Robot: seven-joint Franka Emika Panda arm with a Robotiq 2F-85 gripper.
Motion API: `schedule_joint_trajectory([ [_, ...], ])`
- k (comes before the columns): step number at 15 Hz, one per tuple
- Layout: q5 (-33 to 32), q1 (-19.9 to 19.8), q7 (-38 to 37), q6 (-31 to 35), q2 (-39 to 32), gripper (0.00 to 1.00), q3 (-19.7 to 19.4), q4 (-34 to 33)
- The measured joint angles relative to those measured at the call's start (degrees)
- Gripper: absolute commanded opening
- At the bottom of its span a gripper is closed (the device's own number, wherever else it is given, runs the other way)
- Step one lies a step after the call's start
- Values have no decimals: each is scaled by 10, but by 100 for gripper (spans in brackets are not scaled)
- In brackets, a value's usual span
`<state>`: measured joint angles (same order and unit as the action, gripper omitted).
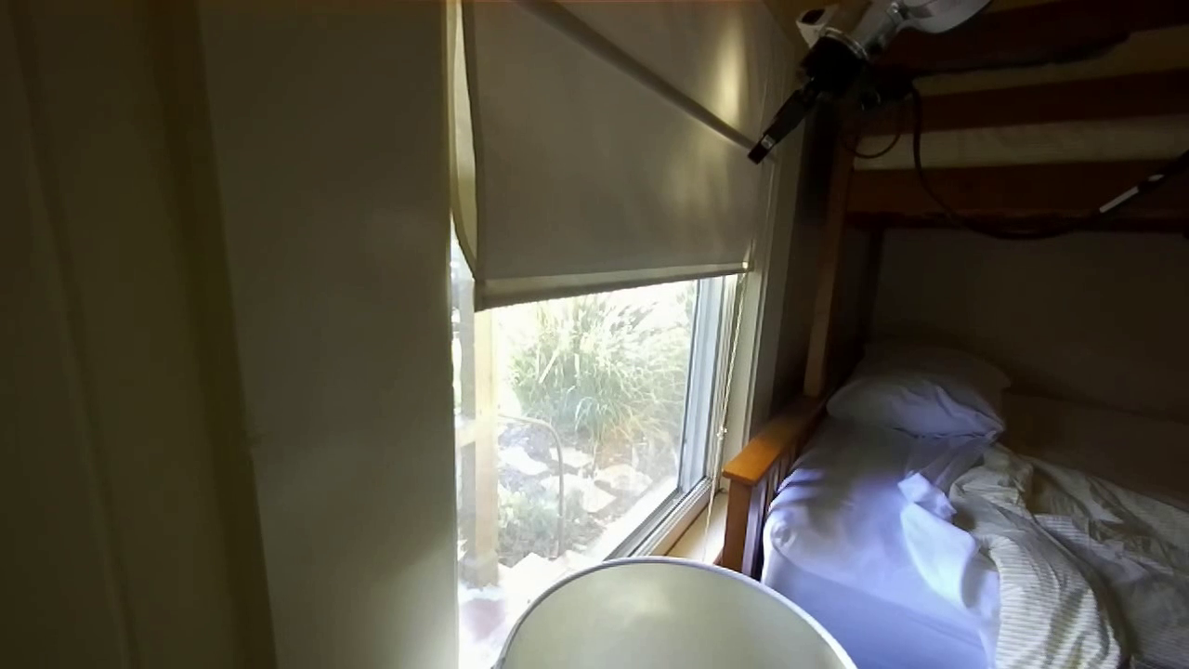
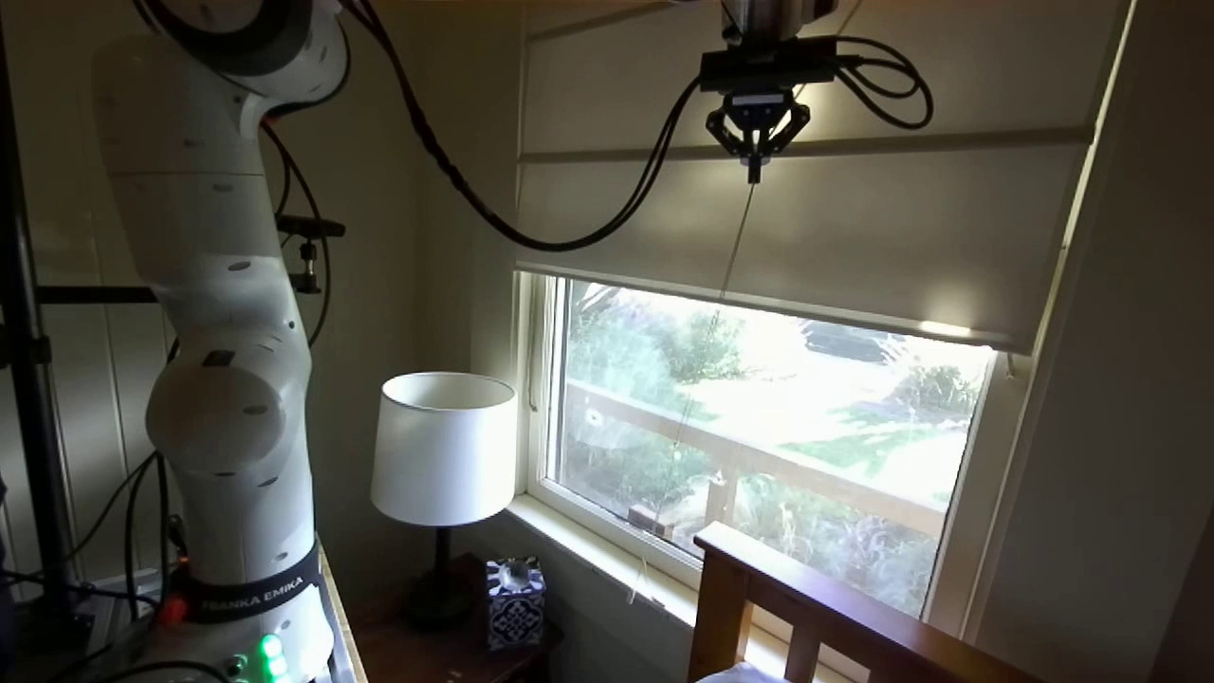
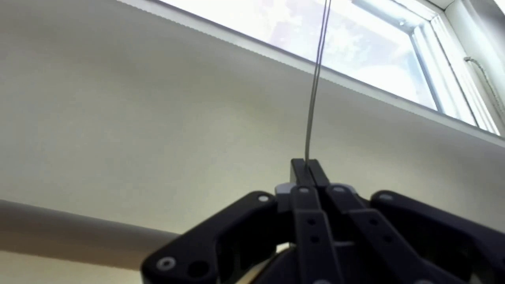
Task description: Close the blinds on the window.
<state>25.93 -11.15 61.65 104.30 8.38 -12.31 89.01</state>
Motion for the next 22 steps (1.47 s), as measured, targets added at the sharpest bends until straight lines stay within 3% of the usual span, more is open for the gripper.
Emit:
schedule_joint_trajectory([
  [6, -7, 14, 3, -1, -3, 0, 2, 1],
  [12, -54, 64, 27, 13, -5, 0, 43, -34],
  [22, -31, 82, 63, 104, -21, 0, 62, -24],
])
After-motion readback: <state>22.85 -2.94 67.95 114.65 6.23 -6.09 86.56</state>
